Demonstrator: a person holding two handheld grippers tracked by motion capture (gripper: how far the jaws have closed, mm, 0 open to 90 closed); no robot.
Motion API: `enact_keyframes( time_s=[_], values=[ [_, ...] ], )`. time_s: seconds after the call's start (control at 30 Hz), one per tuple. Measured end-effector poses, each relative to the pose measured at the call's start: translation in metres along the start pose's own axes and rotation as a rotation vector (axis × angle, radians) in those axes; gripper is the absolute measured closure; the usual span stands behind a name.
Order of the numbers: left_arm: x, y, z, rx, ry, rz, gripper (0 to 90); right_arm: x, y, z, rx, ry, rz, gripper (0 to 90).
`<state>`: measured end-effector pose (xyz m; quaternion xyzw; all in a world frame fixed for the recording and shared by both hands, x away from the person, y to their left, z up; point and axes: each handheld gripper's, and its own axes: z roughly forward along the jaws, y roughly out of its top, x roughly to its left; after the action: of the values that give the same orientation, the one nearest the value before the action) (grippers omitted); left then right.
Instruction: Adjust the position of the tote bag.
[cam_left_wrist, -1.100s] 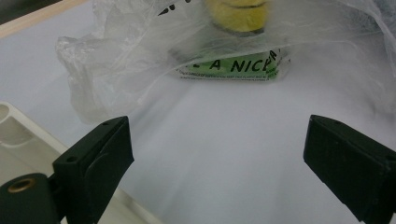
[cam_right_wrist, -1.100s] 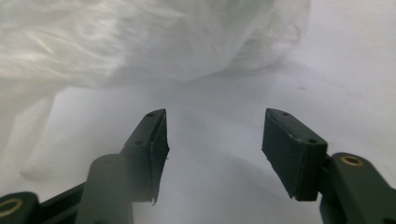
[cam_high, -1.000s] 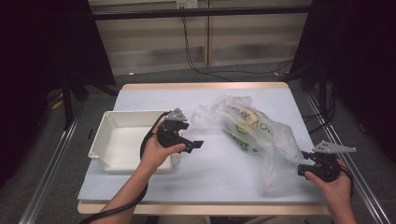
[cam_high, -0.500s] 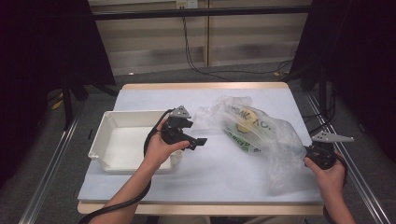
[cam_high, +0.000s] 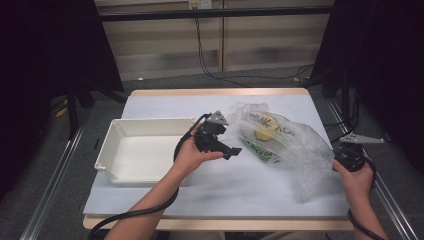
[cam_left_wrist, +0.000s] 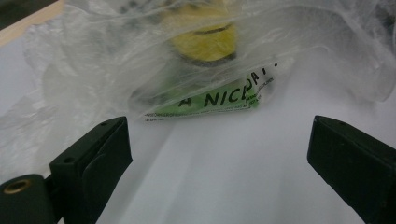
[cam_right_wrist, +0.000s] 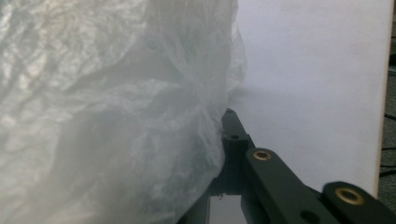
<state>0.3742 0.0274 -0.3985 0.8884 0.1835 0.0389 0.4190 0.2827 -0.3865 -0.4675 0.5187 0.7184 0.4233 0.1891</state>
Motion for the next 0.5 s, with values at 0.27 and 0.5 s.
enact_keyframes(
  time_s=[0.27, 0.5],
  values=[
    [-0.001, 0.011, 0.044, -0.013, 0.038, 0.001, 16.0, 0.003, -0.009, 0.000, 0.029, 0.012, -0.015, 90.0],
    [0.010, 0.012, 0.064, 0.000, 0.079, 0.007, 17.2, 0.007, -0.011, -0.002, 0.038, 0.015, -0.021, 89.9]
  ],
)
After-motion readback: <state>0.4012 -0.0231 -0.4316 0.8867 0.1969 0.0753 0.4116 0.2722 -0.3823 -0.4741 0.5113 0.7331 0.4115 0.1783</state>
